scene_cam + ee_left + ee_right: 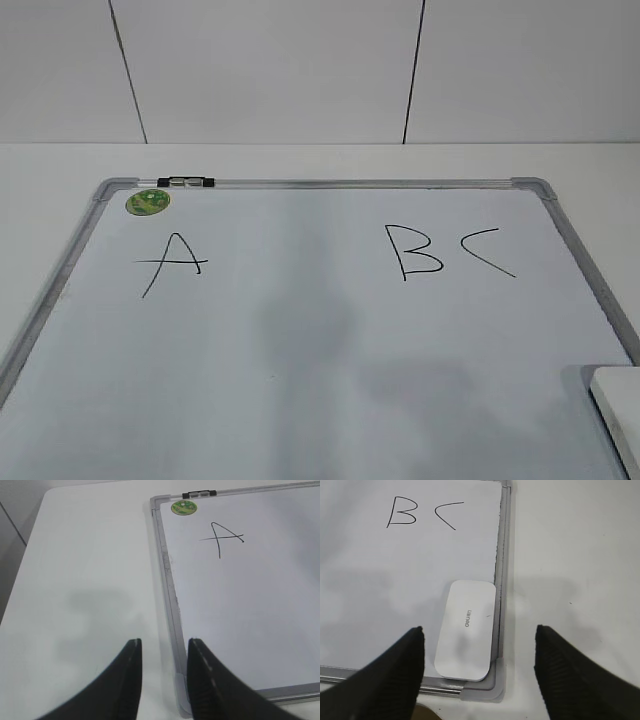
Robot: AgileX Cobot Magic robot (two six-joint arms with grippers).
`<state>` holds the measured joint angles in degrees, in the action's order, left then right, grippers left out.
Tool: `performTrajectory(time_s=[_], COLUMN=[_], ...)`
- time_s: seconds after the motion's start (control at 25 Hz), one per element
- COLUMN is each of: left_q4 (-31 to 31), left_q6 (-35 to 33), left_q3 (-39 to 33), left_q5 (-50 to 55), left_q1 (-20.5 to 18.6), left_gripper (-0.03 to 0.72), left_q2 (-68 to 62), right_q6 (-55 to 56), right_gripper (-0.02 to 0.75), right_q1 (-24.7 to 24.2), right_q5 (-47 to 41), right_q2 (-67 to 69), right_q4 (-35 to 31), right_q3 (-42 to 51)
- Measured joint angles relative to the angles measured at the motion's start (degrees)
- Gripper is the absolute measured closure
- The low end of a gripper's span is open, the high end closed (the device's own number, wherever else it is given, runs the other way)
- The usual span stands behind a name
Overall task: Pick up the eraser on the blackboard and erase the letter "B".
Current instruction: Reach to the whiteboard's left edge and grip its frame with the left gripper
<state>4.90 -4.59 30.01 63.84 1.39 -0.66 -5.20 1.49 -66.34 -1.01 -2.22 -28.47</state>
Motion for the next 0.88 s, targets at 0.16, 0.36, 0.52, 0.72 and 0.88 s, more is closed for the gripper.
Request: performTrajectory(time_s=[0.16,0.36,0.52,0.72,0.88], left_q4=[0.00,0.00,0.00,0.00,0.00], left_q6=[0.00,0.00,0.00,0.00,0.00], left_q3=[0.00,0.00,0.00,0.00,0.00], left_q5=[0.00,0.00,0.00,0.00,0.00], left_q1=[0.00,0.00,0.00,0.00,0.00], left_gripper=[0.453,0.453,0.453,0.453,0.453], left_q2=[0.00,0.00,0.00,0.00,0.00], right_q6=[0.00,0.00,0.00,0.00,0.00], right_gripper=[0.206,0.206,0.206,0.206,0.206], right_q1=[0.00,0.00,0.00,0.00,0.00], right_q5=[0.00,0.00,0.00,0.00,0.00], right_q2=[0.00,0.00,0.00,0.00,0.00], right_q4=[0.00,0.00,0.00,0.00,0.00], right_q3=[0.00,0.00,0.00,0.00,0.00])
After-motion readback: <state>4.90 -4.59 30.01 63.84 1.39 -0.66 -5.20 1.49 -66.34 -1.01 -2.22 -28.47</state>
